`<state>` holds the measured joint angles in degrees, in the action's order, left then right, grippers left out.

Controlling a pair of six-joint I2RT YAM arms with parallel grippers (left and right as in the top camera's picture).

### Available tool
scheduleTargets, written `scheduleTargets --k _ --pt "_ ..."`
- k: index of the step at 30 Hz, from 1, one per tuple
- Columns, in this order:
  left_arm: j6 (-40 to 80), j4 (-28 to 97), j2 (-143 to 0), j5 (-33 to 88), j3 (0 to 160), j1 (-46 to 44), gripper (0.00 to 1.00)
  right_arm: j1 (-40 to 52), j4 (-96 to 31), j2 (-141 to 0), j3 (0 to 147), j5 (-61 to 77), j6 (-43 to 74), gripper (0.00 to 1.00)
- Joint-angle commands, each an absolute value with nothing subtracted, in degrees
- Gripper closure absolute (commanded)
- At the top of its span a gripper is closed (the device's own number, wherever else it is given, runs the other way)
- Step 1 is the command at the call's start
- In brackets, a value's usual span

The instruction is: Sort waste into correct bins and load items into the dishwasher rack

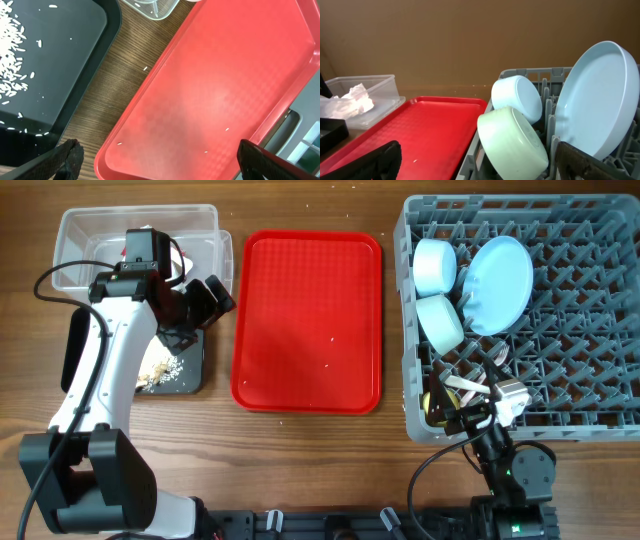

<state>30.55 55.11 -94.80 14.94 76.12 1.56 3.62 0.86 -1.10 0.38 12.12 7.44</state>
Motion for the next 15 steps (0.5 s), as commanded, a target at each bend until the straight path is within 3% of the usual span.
scheduleTargets --k 1,7,9,12,15 --pt "30.5 55.1 -94.1 15.4 76.6 1.8 0.00 4.0 1.0 -0.3 0.3 11.2 7.7 0.00" --pt "30.5 55.2 -94.0 15.4 76.6 1.8 0.00 4.0 1.0 -0.3 0.3 11.2 7.7 0.00" --pt "30.3 54.1 -83.5 9.4 75.5 -1.3 0.00 4.0 1.0 -0.3 0.3 11.2 7.7 0.00" --pt "18.1 36.6 -65.1 6.8 62.3 -8.4 0.00 4.0 1.0 -0.3 0.3 11.2 7.7 0.00" --pt "17.3 14.0 -41.2 6.3 35.6 -7.8 0.00 4.0 1.0 -0.3 0.3 11.2 7.6 0.00"
